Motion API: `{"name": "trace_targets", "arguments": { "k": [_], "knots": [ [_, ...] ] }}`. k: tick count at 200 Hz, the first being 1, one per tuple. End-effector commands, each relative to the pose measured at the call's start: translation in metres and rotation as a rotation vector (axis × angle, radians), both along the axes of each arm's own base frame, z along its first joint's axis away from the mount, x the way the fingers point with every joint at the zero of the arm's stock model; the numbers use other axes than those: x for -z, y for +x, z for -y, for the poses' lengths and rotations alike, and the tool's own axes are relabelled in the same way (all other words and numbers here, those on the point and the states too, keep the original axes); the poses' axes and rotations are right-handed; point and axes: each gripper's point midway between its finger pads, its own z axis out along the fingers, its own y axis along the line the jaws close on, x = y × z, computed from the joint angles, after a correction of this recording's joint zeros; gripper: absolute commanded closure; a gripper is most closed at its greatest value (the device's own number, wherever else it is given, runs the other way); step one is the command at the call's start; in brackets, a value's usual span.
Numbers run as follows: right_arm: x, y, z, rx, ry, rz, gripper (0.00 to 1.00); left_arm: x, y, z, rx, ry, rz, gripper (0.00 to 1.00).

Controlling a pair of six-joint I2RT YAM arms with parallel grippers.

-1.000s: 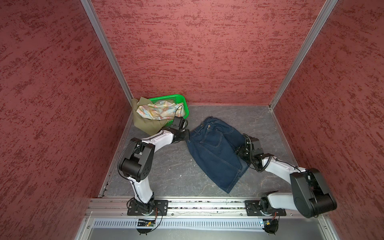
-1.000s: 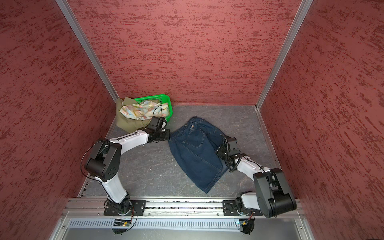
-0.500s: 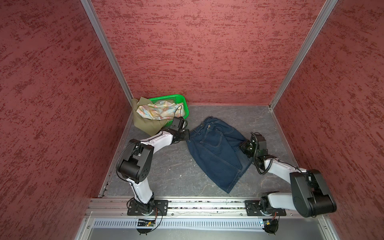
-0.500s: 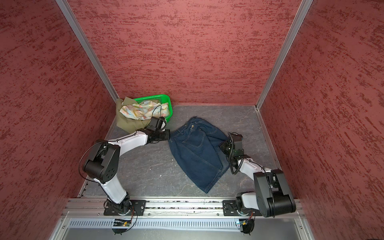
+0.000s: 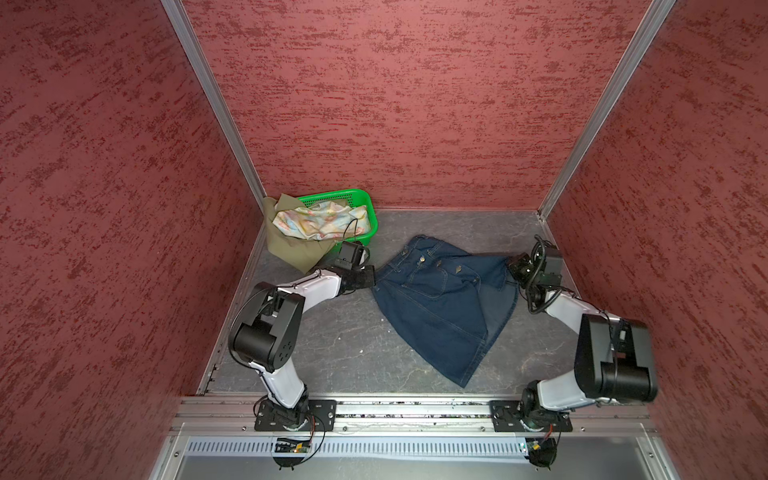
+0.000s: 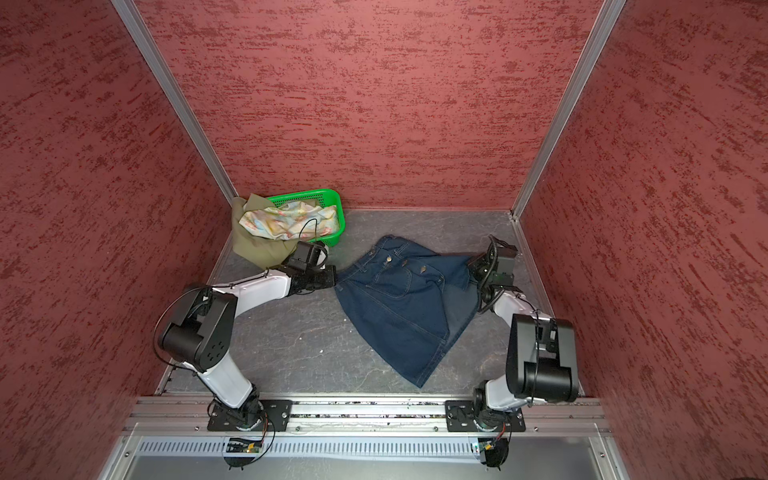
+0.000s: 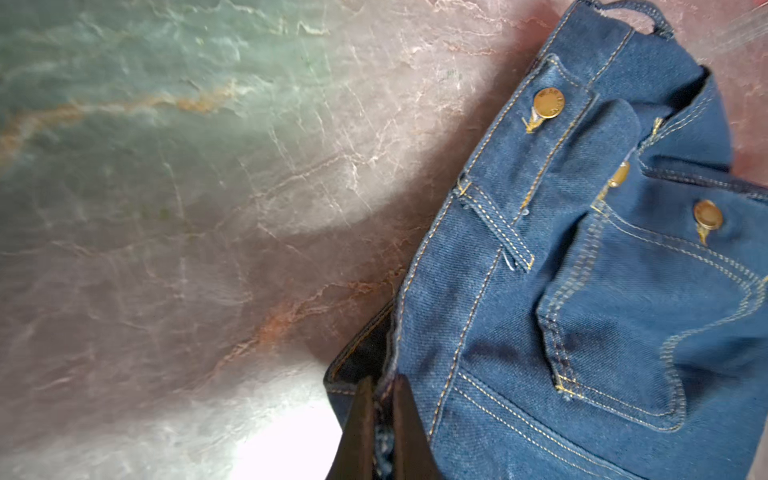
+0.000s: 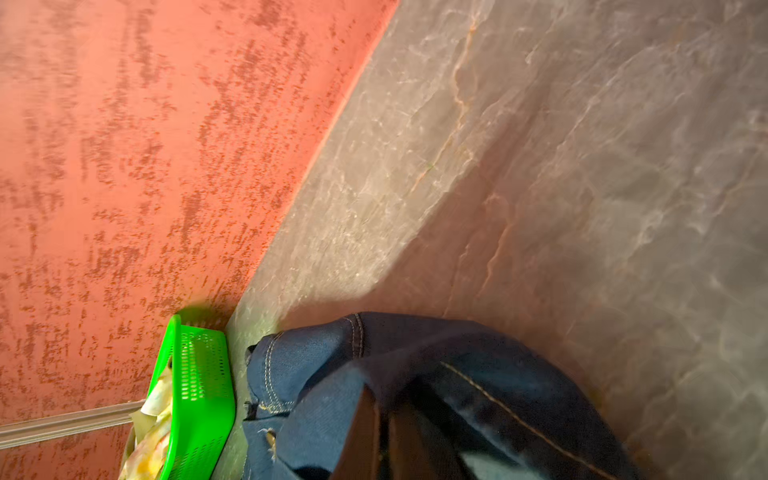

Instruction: Fold and stack the skirts

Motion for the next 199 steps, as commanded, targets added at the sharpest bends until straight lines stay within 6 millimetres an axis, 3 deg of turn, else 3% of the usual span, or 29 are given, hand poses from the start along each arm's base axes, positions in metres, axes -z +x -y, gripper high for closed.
{"name": "trace_targets", "arguments": {
  "k": [1, 24, 29, 47, 59, 74, 101, 120, 126, 140, 155, 174, 199],
  "knots": [
    [-0.007, 0.016, 0.016, -0.004, -0.048, 0.008, 1.0, -0.009, 0.003, 0.0, -0.016, -0.03, 0.027, 1.0],
    [-0.011, 0.033, 0.027, -0.002, -0.07, 0.003, 0.99, -0.01, 0.003, 0.0, -0.018, -0.032, 0.026, 1.0],
    [-0.015, 0.036, 0.027, -0.008, -0.077, 0.009, 0.89, -0.01, 0.004, 0.0, -0.018, -0.032, 0.026, 1.0],
    [-0.023, 0.04, 0.025, -0.035, -0.092, 0.013, 0.4, -0.011, 0.004, 0.0, -0.02, -0.035, 0.028, 1.0],
    [-0.027, 0.034, 0.023, -0.048, -0.116, 0.001, 0.25, -0.011, 0.004, 0.001, -0.023, -0.041, 0.027, 1.0],
    [-0.031, 0.018, 0.021, -0.054, -0.191, -0.042, 0.16, -0.011, 0.005, 0.002, -0.028, -0.048, 0.028, 1.0],
    [-0.036, -0.022, 0.001, -0.081, -0.278, -0.099, 0.12, -0.012, 0.007, 0.006, -0.031, -0.057, 0.035, 1.0],
    [-0.026, -0.056, -0.024, -0.119, -0.3, -0.135, 0.12, -0.013, 0.008, 0.006, -0.039, -0.04, 0.046, 1.0],
    [-0.021, -0.067, -0.032, -0.133, -0.303, -0.148, 0.13, -0.016, 0.009, 0.005, -0.043, -0.033, 0.055, 0.91],
    [-0.01, -0.09, -0.051, -0.175, -0.294, -0.167, 0.14, -0.026, 0.01, 0.003, -0.051, -0.006, 0.097, 0.6],
    [0.004, -0.112, -0.07, -0.226, -0.287, -0.204, 0.16, -0.041, 0.013, 0.0, -0.06, 0.022, 0.148, 0.42],
    [0.016, -0.137, -0.09, -0.28, -0.256, -0.231, 0.18, -0.056, 0.018, -0.001, -0.055, 0.054, 0.191, 0.32],
    [0.036, -0.165, -0.109, -0.334, -0.215, -0.294, 0.2, -0.059, 0.026, 0.003, -0.023, 0.087, 0.185, 0.3]
  ]
}}
